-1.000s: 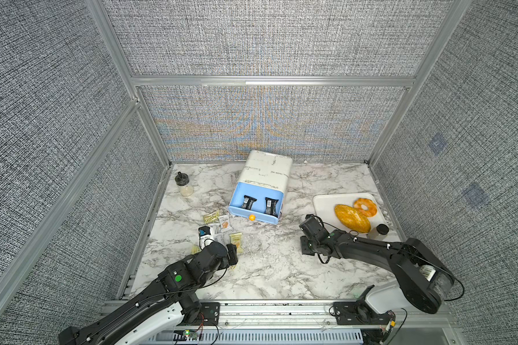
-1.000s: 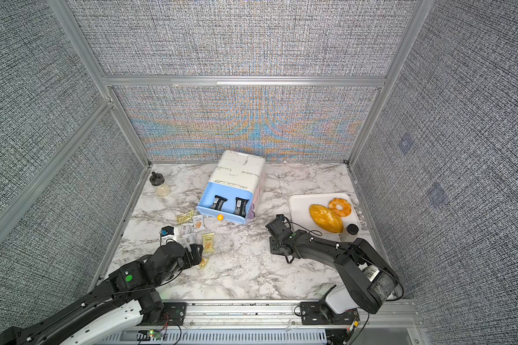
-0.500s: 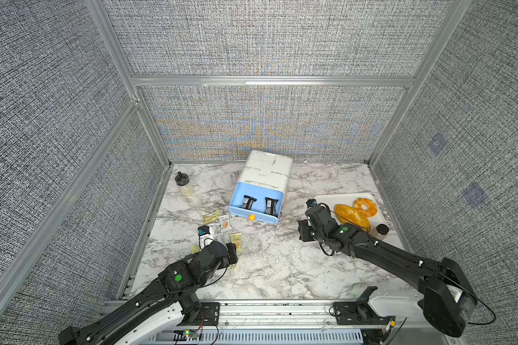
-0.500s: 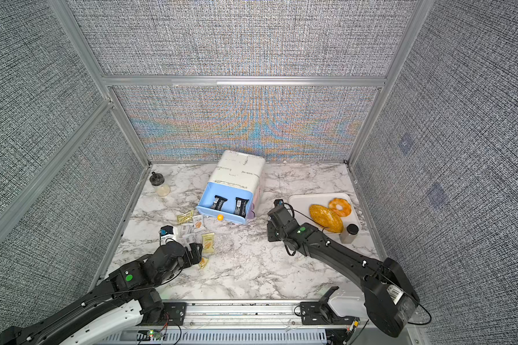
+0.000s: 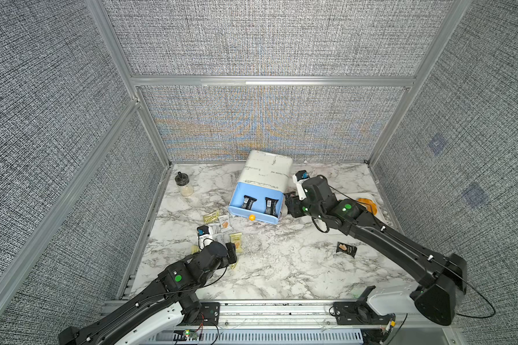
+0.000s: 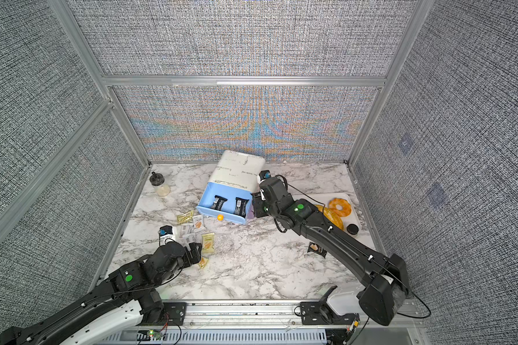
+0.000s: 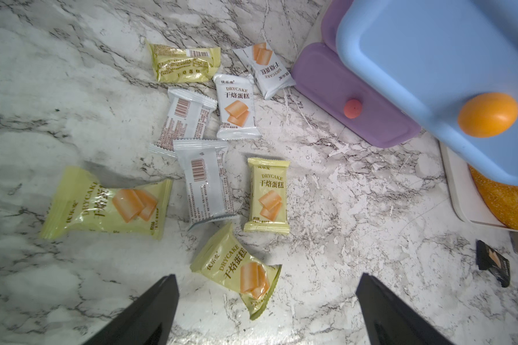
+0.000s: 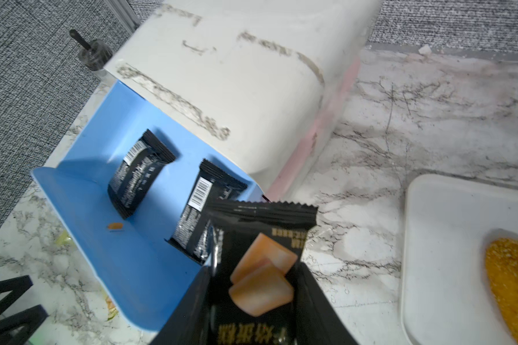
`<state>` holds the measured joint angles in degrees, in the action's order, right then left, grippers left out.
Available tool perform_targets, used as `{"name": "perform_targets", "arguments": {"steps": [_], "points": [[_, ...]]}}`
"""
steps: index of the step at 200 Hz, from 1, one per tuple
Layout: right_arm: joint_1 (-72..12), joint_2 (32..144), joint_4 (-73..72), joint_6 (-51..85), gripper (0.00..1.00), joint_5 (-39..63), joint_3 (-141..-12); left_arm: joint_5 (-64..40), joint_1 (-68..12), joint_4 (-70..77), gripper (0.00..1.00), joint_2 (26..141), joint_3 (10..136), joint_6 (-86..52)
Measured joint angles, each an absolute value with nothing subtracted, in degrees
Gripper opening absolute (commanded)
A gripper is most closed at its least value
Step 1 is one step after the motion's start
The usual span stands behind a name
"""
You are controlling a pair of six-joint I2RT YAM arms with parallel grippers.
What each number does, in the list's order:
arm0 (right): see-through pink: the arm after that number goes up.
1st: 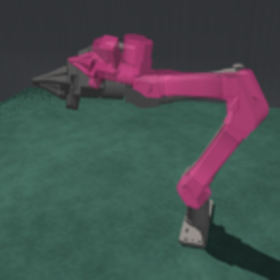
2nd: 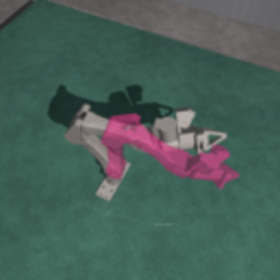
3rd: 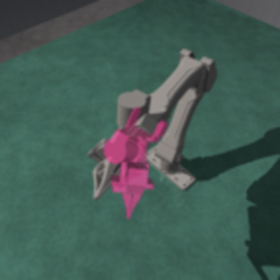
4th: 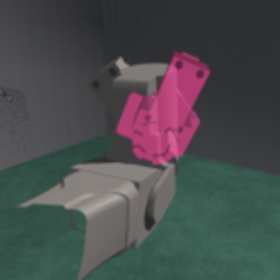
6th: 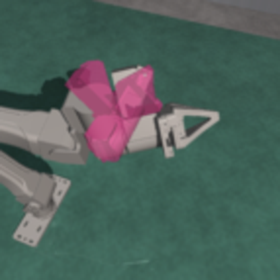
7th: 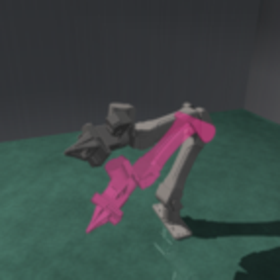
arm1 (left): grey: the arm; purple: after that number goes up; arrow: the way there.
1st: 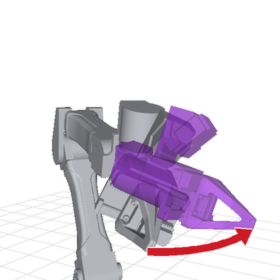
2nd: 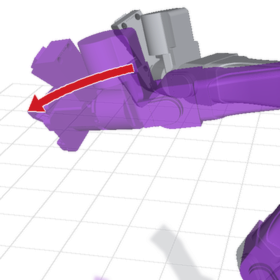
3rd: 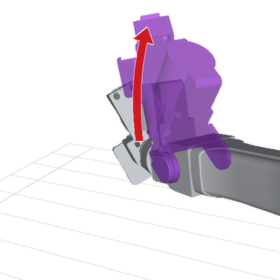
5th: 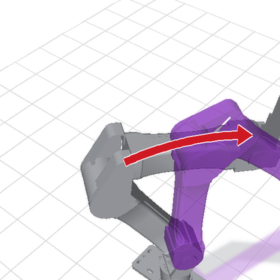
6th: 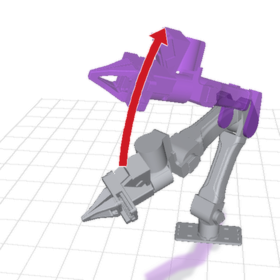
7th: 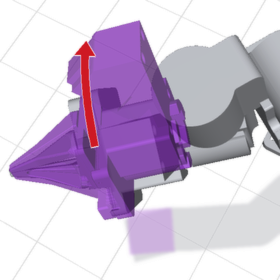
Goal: Place the cookies into the drawer by color
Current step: Place the cookie in the drawer, then move the cookie to the center of the board.
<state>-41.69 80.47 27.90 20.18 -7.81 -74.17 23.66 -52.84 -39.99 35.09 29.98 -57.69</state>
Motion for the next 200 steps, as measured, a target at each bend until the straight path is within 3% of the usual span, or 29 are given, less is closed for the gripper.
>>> {"name": "perform_targets", "arguments": {"steps": [84,95,110,145,200], "points": [[-43.8,97.4,28.4,17.0,0.42,2.2,-95.3,22.7,-52.8,-37.7,0.99,36.2,30.4,-56.9],[-43.8,99.1,27.8,16.8,0.51,3.4,-96.5,22.1,-52.8,-37.4,0.99,36.3,30.6,-56.8],[-43.8,101.0,27.5,16.8,0.78,5.1,-98.0,21.3,-52.8,-37.0,0.99,36.7,31.2,-56.8],[-43.5,100.2,27.1,16.2,0.99,7.9,-98.3,17.3,-52.8,-34.2,0.99,39.1,32.6,-56.5],[-43.1,84.9,19.0,18.5,0.99,9.0,-78.0,6.9,-54.4,-26.3,0.99,49.0,37.0,-55.8]]}}
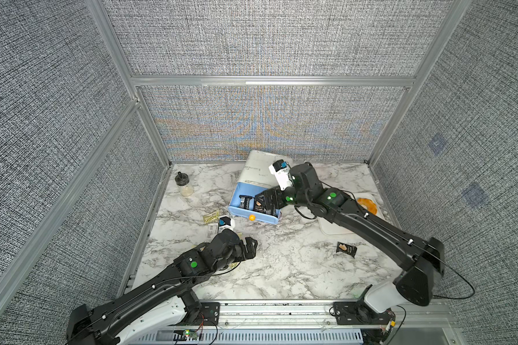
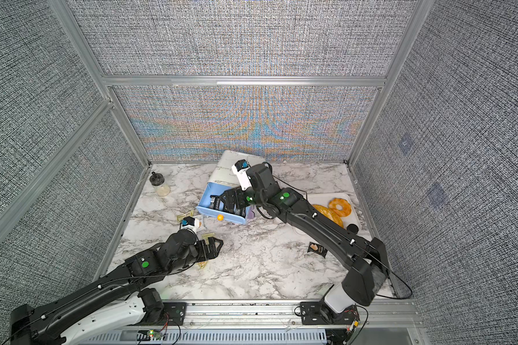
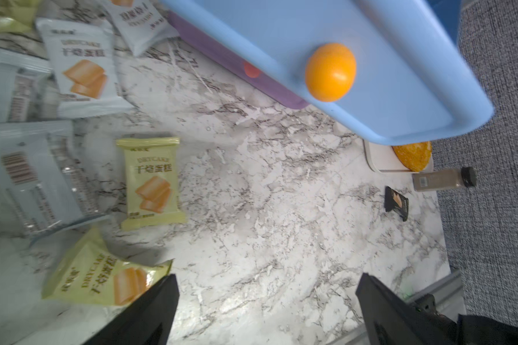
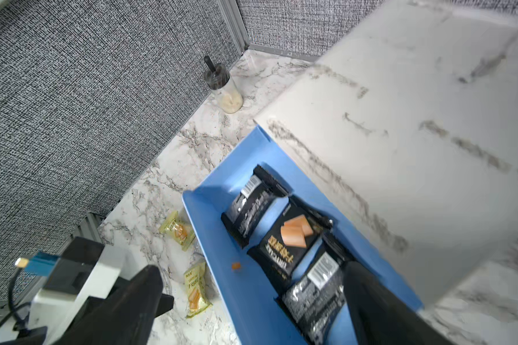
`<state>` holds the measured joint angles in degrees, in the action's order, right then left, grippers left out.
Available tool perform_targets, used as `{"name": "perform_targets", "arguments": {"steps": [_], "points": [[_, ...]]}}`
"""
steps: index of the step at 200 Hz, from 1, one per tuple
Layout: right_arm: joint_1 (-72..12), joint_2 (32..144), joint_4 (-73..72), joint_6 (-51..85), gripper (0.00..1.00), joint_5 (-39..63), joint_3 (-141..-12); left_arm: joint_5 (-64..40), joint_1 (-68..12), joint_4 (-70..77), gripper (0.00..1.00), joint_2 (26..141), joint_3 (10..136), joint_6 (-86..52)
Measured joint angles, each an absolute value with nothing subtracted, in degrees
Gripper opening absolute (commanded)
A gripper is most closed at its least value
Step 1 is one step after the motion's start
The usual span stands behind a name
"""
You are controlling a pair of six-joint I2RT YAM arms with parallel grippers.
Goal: Place the cookies into the drawer by color
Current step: Move the cookie to the center of the board.
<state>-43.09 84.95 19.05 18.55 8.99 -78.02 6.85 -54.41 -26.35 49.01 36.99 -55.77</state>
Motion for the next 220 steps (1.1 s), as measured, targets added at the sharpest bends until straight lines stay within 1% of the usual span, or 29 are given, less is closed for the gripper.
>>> {"name": "perform_targets", "arguments": {"steps": [25,58,80,105,151,180,220], "points": [[-43.1,77.4,17.4,20.9,0.99,5.3,-67.8,4.1,-56.1,-25.0,0.99,52.3,39.6,-54.9],[-42.7,68.3,17.4,24.1,0.99,-4.1,-56.7,3.9,-59.1,-24.1,0.99,54.7,40.8,-54.2],[-42.4,62.0,17.3,28.0,0.99,-9.9,-47.2,4.7,-61.1,-23.3,0.99,56.5,40.9,-54.2],[-41.0,57.9,18.2,31.9,0.99,-14.2,-39.6,7.5,-63.6,-22.2,0.99,57.9,40.8,-54.7],[-32.0,55.2,19.0,35.2,0.99,-16.0,-32.2,12.3,-66.1,-19.7,0.99,58.8,38.2,-57.8],[-23.8,54.0,18.8,35.4,0.99,-14.9,-29.7,13.9,-66.5,-19.2,0.99,58.6,37.1,-59.0],[-15.0,53.4,17.8,35.2,0.99,-12.9,-26.4,15.6,-66.6,-19.2,0.99,55.9,35.1,-60.4]]}}
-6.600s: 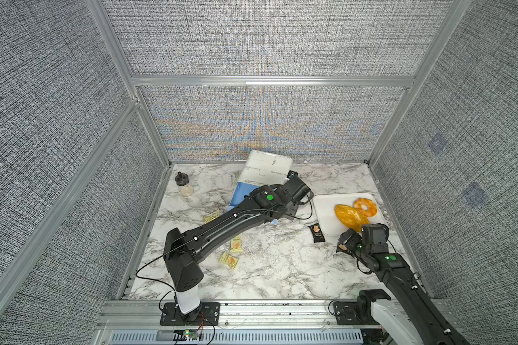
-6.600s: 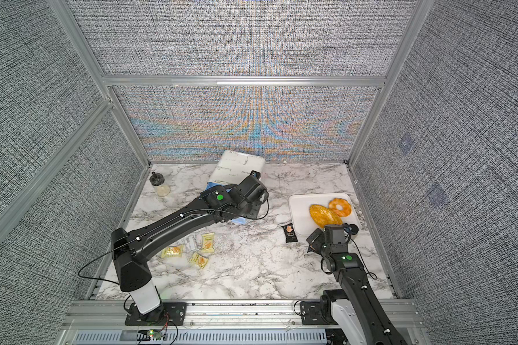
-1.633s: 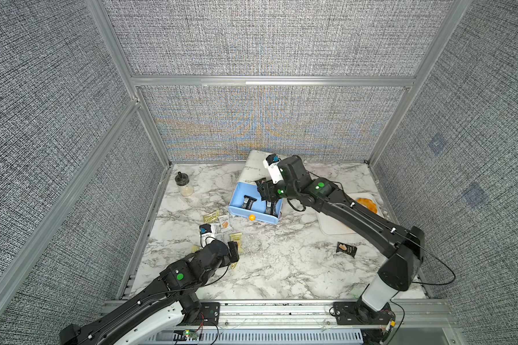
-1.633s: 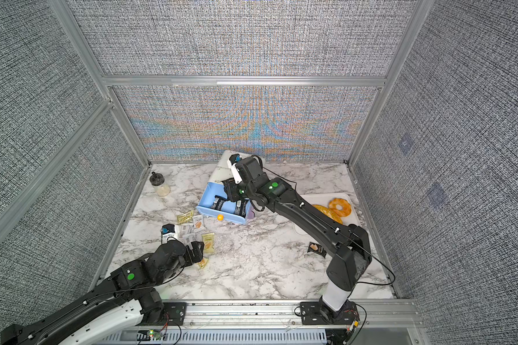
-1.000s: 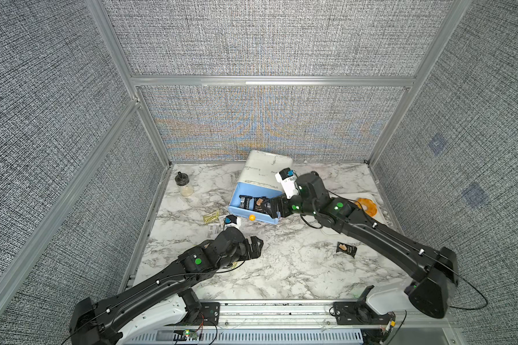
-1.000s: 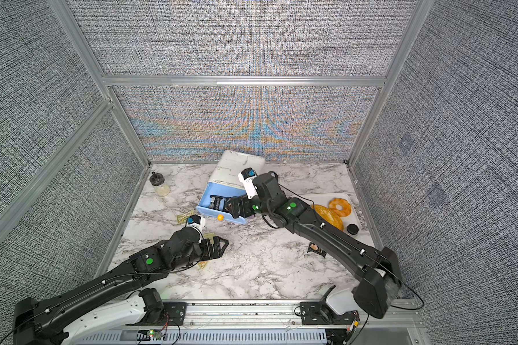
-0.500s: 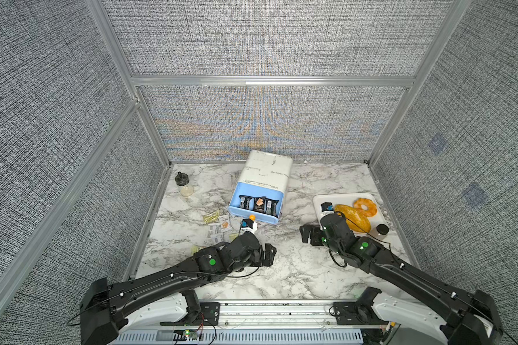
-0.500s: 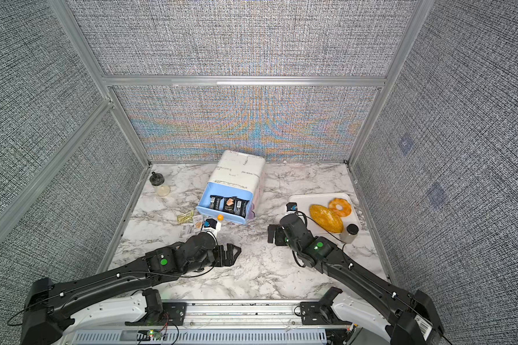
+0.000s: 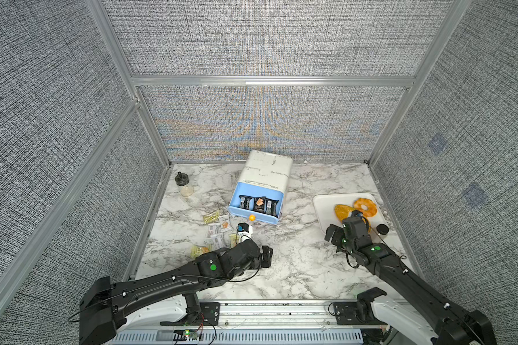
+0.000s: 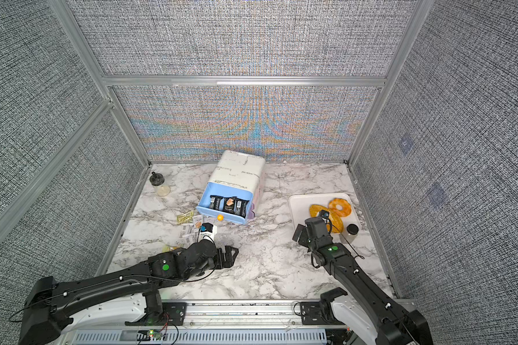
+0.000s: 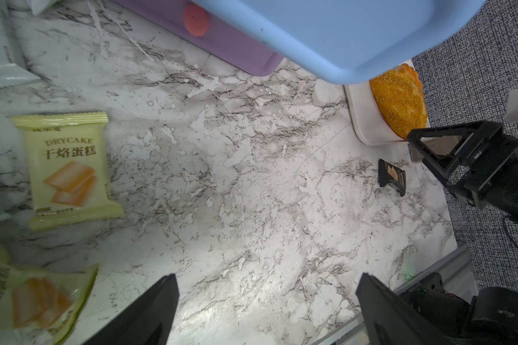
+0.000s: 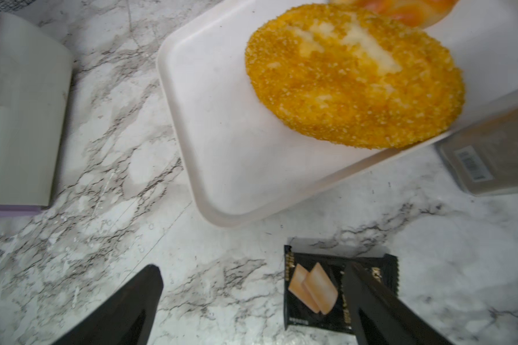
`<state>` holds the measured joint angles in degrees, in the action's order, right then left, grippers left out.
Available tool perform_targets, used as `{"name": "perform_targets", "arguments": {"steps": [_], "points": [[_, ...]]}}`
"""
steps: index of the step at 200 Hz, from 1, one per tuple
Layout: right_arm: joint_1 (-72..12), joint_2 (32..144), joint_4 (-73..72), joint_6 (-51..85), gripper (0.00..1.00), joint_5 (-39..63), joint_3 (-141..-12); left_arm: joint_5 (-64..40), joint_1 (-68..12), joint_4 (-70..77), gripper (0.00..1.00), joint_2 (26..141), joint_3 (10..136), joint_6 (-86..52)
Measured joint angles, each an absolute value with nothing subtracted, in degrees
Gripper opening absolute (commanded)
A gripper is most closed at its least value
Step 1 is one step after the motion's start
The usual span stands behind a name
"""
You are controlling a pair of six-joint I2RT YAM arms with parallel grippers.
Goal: Place the cookies into the drawer by color
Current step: Move the cookie to the center of the board.
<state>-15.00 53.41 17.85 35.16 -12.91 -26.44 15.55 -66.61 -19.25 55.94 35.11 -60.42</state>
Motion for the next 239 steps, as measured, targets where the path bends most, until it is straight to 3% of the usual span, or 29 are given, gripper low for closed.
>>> {"name": "perform_targets", "arguments": {"steps": [47,88,173,239], "points": [[-7.3,54.8,15.6,36.1,0.95,-10.3,-22.1,16.7,-66.6,-19.6,0.99,53.8,34.0,-61.2],[-6.9,58.6,13.2,35.9,0.88,-4.6,-20.9,17.1,-66.7,-19.9,0.99,53.2,32.9,-61.2],[-25.5,62.9,9.2,37.1,0.82,1.3,-23.4,18.1,-66.7,-19.9,0.99,51.8,30.9,-61.7],[-26.9,59.3,11.5,36.1,0.82,0.8,-26.9,18.6,-66.7,-20.7,0.99,50.7,30.9,-61.7]]}}
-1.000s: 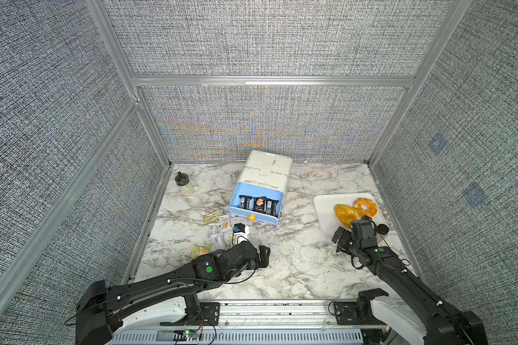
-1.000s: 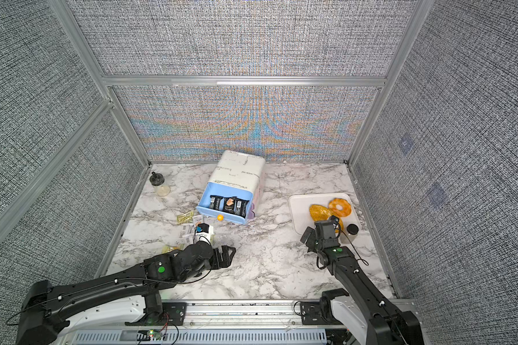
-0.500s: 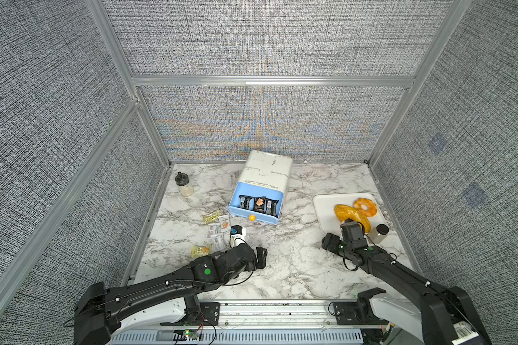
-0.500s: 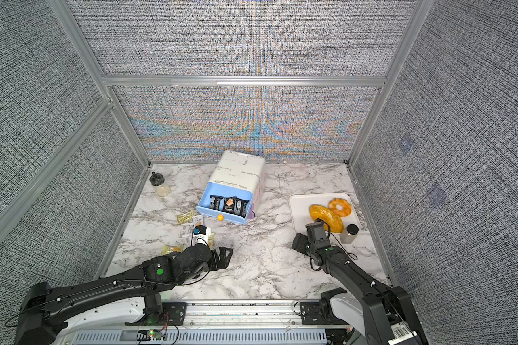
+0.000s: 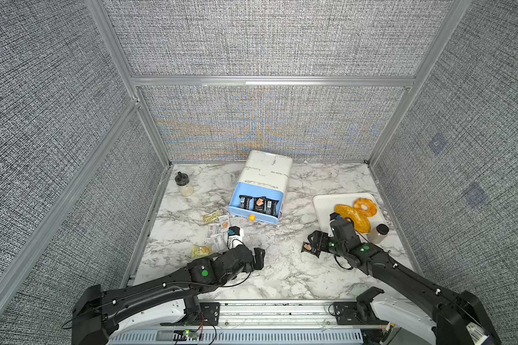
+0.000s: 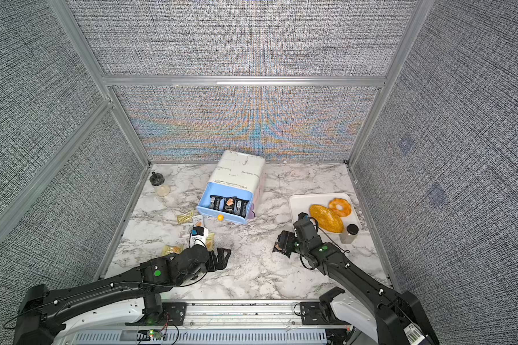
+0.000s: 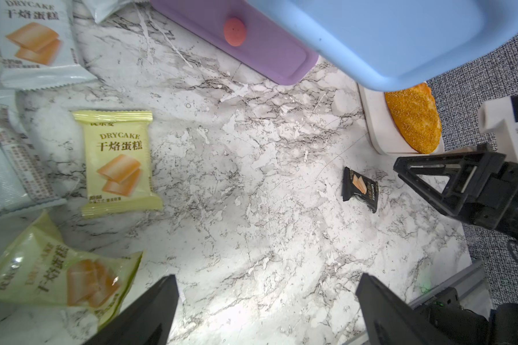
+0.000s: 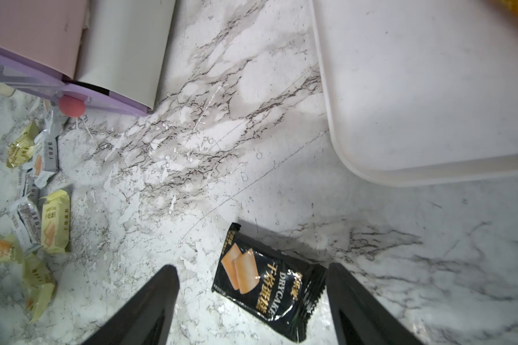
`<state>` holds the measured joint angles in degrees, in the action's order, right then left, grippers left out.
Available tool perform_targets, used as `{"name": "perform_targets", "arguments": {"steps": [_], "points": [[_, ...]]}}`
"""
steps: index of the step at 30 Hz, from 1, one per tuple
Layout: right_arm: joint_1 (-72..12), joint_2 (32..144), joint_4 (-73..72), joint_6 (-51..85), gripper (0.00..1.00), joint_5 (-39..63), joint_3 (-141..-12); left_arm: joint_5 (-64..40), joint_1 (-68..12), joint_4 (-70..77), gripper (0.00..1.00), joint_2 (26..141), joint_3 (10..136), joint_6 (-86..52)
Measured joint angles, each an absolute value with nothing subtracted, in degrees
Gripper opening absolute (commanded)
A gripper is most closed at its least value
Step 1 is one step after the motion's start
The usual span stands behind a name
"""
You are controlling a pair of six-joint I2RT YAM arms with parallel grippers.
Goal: Place the cookies into the drawer by color
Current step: Move the cookie to the center of the board, then pick up the cookie at the center of the board.
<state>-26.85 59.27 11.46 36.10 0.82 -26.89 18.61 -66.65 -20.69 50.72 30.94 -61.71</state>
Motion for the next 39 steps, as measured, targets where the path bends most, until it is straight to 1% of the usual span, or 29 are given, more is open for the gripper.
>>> {"name": "perform_targets", "arguments": {"steps": [3,7,12,16,20,23,27,30,32,35,39], "points": [[-25.8,62.7,11.4,33.6,0.8,1.0,-27.8,18.9,-66.7,-20.7,0.99,50.8,31.0,-61.7],[-25.0,69.5,10.3,29.5,0.77,3.9,-30.2,18.9,-66.7,-20.7,0.99,51.3,31.1,-61.8],[-27.6,74.0,9.8,26.6,0.75,8.6,-30.5,18.9,-66.7,-20.7,0.99,51.6,31.3,-61.9],[-31.3,73.0,9.6,26.5,0.75,11.0,-28.8,18.9,-66.7,-20.8,0.99,52.6,31.7,-62.2],[-35.4,68.8,9.6,29.4,0.75,13.1,-26.0,17.9,-66.8,-21.0,0.98,55.2,33.3,-62.6],[-36.0,65.6,10.2,31.6,0.74,13.7,-25.1,17.5,-68.2,-21.3,0.97,58.8,35.9,-62.6],[-34.4,61.4,11.4,33.7,0.74,10.5,-25.7,17.6,-71.5,-22.4,0.96,66.5,42.4,-62.2],[-30.3,57.5,13.3,36.1,0.74,5.8,-26.4,18.1,-74.0,-23.1,0.91,73.0,47.6,-61.8],[-26.8,54.7,15.1,37.8,0.73,2.3,-26.5,18.3,-75.2,-23.4,0.85,76.7,50.2,-61.5],[-22.0,50.5,17.7,40.1,0.73,-2.2,-26.4,18.1,-76.0,-24.2,0.71,81.4,53.6,-60.9],[-18.9,46.5,20.6,41.7,0.73,-6.0,-26.5,17.1,-76.1,-26.0,0.58,89.0,60.7,-58.4]]}}
